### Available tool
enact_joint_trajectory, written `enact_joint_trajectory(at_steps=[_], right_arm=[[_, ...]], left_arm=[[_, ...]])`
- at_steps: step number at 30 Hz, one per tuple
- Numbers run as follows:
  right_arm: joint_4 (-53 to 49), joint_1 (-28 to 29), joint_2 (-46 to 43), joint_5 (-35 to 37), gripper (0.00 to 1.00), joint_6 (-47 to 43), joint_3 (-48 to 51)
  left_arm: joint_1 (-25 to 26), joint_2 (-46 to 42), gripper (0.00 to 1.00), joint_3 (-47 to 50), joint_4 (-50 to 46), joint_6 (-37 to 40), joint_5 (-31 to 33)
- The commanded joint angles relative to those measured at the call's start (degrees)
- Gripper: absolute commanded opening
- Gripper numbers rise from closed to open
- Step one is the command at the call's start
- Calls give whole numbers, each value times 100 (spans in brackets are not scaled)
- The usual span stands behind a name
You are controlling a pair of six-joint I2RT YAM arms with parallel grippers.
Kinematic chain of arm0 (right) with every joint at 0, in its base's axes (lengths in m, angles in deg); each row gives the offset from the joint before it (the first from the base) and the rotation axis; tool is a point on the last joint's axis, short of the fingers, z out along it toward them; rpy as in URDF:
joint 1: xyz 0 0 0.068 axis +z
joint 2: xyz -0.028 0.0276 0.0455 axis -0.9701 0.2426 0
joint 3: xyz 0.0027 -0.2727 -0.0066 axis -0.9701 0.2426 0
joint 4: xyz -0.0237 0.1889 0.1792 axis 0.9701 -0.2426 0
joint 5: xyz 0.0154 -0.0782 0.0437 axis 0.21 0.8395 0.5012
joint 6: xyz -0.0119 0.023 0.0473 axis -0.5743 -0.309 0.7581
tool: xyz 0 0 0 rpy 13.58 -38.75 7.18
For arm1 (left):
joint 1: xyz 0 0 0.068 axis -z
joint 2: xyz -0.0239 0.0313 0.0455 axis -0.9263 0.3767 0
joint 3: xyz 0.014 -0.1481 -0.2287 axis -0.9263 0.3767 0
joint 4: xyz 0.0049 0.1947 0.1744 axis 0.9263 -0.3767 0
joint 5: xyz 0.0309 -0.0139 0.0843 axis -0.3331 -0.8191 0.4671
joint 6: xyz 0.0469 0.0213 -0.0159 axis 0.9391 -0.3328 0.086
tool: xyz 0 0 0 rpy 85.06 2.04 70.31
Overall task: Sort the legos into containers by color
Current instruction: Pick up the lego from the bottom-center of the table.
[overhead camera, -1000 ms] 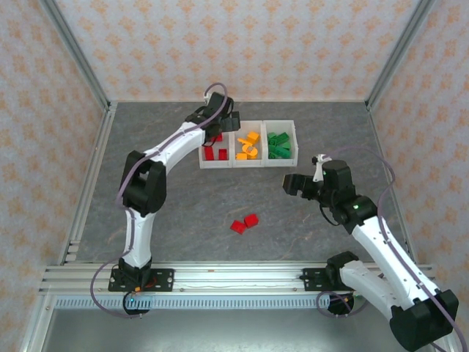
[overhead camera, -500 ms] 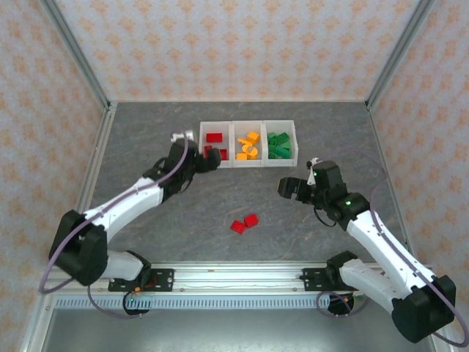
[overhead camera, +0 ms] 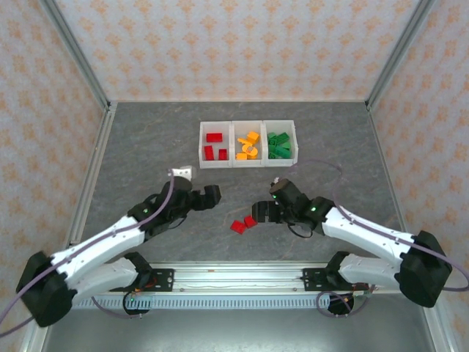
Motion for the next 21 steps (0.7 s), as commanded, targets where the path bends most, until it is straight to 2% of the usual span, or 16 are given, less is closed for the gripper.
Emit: enact_joint_trajectory(at_steps=[1,5,9,16,21], right_arm=[[161,153,293,344,88,168,-44],[405,408,792,185,88,-48,-168],[350,602,1328,249,89,-233,-490],[342,662,1808,447,87,-304,-740],[282,659,1961,637,81,-320,-777]], left_arm=[[8,-865,99,62,-739,-340,388],[6,-1781,99,123,-898,-201,117],[6,-2149,99,70,-1046,-168,-185],[8,-2029,99,-19,-1125,-111,-321],[8,-1789,99,87,-1018,-106,-421]])
